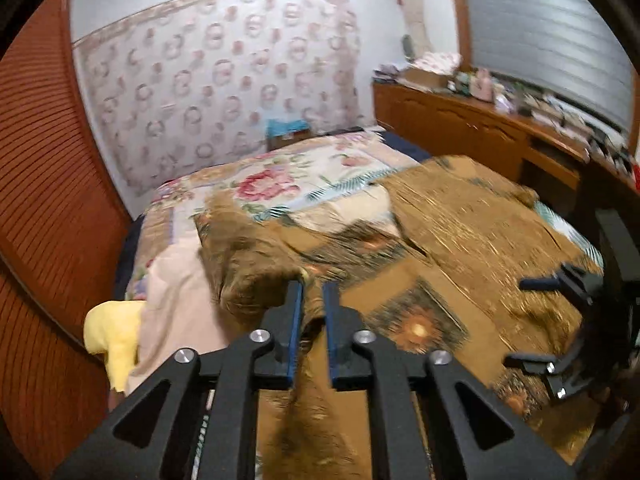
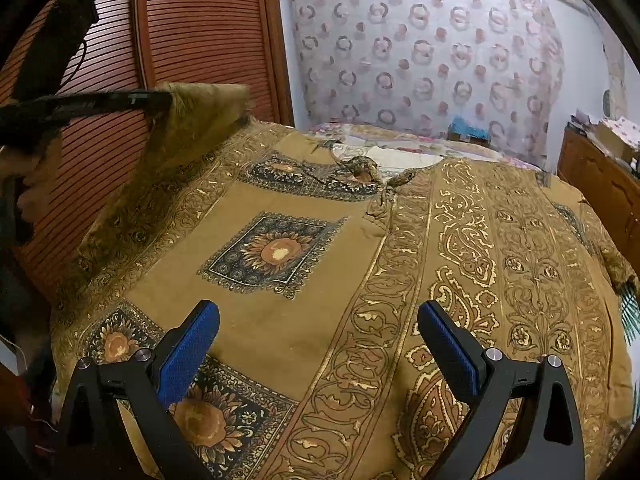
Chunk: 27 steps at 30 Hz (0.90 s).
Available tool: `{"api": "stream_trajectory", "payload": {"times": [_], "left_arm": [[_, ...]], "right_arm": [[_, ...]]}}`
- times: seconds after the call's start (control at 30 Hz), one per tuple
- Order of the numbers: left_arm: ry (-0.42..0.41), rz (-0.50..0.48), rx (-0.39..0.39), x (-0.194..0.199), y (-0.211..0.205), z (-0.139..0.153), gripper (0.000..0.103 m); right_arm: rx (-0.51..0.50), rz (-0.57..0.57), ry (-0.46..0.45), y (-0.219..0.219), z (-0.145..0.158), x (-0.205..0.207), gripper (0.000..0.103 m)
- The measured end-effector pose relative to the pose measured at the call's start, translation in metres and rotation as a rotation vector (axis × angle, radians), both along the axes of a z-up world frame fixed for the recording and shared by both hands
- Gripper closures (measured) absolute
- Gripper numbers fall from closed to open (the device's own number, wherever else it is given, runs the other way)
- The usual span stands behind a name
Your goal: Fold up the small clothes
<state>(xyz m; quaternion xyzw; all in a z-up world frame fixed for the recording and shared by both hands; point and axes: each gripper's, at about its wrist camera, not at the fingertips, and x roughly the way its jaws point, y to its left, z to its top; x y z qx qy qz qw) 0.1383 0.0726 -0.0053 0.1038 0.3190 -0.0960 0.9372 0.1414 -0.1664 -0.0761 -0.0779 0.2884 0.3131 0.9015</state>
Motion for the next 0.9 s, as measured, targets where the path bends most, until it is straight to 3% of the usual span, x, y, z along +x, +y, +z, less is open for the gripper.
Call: {"api": "stream_trajectory", "payload": {"times": [0.13,0.2,0.4,0.57,0.77,0.9], "left_arm": [[0.016,-0.016,0.001,-0.011,-0.002,-0.011,0.074],[0.028,-0.003,-0.006,-0.014,0.006,-0.018,0.059],[0.092,0.058,-0.05,-0.022,0.022,-0.055,0.039],[0.166,0.111,-0.066,-0.013,0.037,-0.091,0.036],[0.192,0.138,-0.064,-0.008,0.042,-0.111,0.036],[0.22,0.136,-0.106,-0.004,0.048,-0.116,0.027]], "right_arm": [[0.007,0.0,0.004,-0.002,0.001,0.002,0.003],[0.009,0.0,0.004,-0.003,0.0,0.002,0.003],[0.012,0.0,0.004,-0.004,0.0,0.002,0.003],[0.012,0.0,0.004,-0.004,0.0,0.002,0.003],[0.013,0.0,0.003,-0.003,0.001,0.002,0.003],[0.01,0.018,0.018,-0.003,0.001,0.004,0.003]]}}
